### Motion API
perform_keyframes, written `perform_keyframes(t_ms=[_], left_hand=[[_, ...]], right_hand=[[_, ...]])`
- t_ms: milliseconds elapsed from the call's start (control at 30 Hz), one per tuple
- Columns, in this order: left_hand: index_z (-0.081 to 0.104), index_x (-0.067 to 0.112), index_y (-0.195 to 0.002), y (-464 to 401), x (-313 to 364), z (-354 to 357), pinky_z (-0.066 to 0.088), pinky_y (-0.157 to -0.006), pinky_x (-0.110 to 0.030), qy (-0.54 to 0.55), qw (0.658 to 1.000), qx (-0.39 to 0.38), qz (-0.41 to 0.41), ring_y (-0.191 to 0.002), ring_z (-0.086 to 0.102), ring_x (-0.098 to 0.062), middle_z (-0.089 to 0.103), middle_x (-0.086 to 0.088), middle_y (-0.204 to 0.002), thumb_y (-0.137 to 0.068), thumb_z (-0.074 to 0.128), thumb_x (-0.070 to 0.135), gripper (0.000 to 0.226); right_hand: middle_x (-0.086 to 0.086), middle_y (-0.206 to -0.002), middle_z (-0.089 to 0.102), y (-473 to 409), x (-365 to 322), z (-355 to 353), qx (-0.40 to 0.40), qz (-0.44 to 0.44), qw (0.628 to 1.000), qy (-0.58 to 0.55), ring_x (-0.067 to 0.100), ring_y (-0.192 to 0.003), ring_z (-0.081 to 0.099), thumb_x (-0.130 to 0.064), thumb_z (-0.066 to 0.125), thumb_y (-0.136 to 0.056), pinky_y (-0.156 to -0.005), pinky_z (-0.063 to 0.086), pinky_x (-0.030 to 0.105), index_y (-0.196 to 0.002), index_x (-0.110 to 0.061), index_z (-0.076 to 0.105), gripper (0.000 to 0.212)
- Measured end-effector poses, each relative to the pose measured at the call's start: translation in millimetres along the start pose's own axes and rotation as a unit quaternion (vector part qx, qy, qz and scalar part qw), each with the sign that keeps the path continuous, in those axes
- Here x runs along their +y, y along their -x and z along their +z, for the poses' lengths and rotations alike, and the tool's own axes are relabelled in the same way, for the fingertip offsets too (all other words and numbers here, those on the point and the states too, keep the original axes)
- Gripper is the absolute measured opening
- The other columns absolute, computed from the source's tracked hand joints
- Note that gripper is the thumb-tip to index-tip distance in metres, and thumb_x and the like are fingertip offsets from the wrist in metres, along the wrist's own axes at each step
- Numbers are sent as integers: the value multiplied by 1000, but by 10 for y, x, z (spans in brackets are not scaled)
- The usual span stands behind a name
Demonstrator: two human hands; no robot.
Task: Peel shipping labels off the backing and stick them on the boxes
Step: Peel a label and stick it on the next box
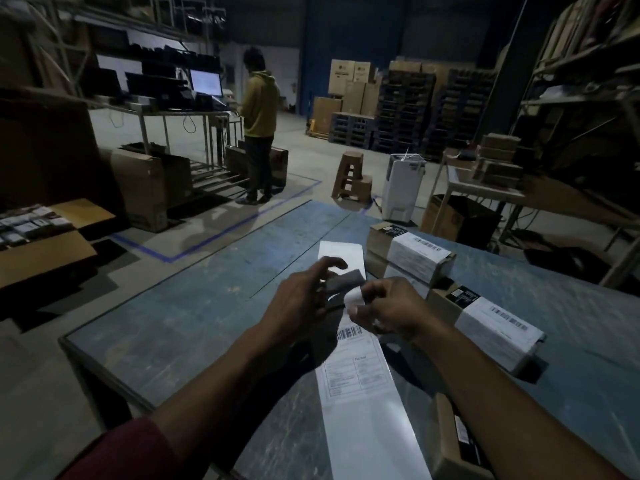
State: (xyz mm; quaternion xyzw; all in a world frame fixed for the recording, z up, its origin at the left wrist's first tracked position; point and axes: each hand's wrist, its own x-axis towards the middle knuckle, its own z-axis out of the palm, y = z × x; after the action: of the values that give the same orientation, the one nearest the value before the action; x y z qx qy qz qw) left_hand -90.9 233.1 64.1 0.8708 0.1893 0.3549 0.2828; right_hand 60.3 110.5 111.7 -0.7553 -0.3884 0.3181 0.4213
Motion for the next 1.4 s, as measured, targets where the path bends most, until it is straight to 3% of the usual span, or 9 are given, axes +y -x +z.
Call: perform_keyframes(t_ms=[167,267,400,500,667,833,1067,1233,1400], left_hand=[[74,27,-114,32,6,9,54,-73,-27,11,997,68,28,-89,72,-9,76,8,-102,-83,73,7,37],[77,22,-116,66,9,-9,61,-79,-34,64,996,65,9,-92,74,-7,78,6,-103,-94,66,26,25],[78,24,-106,80,49,-43,60,-76,-27,93,995,41,-8,-87,75,-5,78,10,-96,-80,81,52,39],[79,21,-99,52,18,-51,57,-68,-25,138,989,36,-48,-79,75,-7,78,7,-89,-83,85,35,22],[78,20,-90,16,-70,-47,52,-73,-22,119,990,69,-37,-94,69,-13,70,5,-100,-85,84,18,9],[77,22,-88,9,-132,-62,46,-81,-18,84,995,46,-11,-103,62,-13,63,9,-105,-85,84,21,8],[81,29,-93,55,-101,-95,53,-86,-33,58,997,34,25,-116,59,-19,65,4,-116,-82,87,27,12],[83,28,-96,115,8,-135,50,-82,-28,-2,997,48,61,-114,54,-18,64,7,-117,-76,85,41,24],[83,23,-91,113,-3,-94,52,-78,-40,-33,992,84,83,-105,57,-22,65,2,-108,-76,88,36,20]], right_hand=[[15,-92,79,14,-19,-66,14,-61,998,-31,19,-75,78,3,83,-83,-62,62,24,-101,-2,76,20],[15,-90,80,16,-29,-77,30,-96,994,-35,27,-81,79,1,89,-75,-70,66,33,-100,-1,74,29],[16,-97,80,10,-48,-112,6,-112,992,-63,28,-90,80,2,90,-72,-80,66,46,-116,-14,60,56],[16,-107,79,2,-21,-176,-64,-122,988,-76,35,-99,77,-4,82,-84,-88,62,53,-123,-23,63,47],[10,-107,78,-1,-25,-201,-97,-111,985,-94,25,-96,76,10,61,-94,-75,65,37,-121,-20,70,42],[5,-106,73,-59,63,-167,15,-230,971,58,9,-88,64,-8,85,-84,-78,54,32,-108,-29,78,33],[-14,-120,73,-100,103,-164,-36,-249,964,87,-3,-106,67,-14,90,-79,-77,54,10,-127,-25,73,52],[-9,-103,78,-177,154,-145,41,-295,946,131,-1,-96,72,-3,85,-83,-78,53,9,-109,-21,80,32],[-10,-95,79,-198,151,-132,65,-315,931,173,-2,-91,73,-8,86,-82,-76,55,11,-98,-23,80,23]])
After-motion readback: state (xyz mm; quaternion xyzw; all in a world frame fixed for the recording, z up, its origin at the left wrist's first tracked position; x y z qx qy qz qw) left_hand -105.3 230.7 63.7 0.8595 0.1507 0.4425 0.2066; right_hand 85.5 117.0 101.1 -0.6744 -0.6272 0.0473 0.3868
